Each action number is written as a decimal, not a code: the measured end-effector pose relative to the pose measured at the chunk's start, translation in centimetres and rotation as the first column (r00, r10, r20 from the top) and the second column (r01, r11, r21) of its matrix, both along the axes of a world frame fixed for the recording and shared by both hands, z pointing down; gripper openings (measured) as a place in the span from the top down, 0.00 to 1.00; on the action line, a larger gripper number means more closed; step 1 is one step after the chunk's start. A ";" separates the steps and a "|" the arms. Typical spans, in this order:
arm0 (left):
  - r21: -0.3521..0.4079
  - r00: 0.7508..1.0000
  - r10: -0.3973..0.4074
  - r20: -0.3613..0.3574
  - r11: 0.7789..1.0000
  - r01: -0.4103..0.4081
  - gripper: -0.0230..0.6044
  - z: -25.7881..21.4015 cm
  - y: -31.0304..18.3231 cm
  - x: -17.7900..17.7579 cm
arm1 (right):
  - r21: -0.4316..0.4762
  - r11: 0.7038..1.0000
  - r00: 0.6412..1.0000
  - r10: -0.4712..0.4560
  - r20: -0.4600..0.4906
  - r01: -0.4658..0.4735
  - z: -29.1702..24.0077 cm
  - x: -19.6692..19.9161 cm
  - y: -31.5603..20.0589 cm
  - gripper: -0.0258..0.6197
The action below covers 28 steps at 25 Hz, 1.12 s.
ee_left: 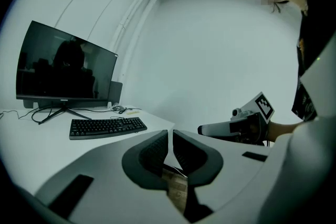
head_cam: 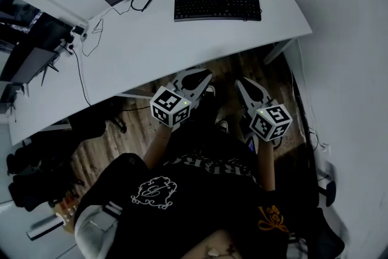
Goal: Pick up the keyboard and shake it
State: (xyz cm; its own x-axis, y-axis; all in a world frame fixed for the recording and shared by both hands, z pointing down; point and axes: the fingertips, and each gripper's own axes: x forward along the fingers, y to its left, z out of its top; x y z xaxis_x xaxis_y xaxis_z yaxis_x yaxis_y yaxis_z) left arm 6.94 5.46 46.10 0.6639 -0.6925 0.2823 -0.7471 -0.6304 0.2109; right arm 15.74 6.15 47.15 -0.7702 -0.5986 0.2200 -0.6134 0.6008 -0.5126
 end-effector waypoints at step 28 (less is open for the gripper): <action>0.022 1.000 0.026 0.004 0.999 -0.026 0.89 -1.4 9.1 -13.3 | 0.022 1.000 0.999 0.004 -0.047 -0.003 -2.2 -13.8 6.8 0.93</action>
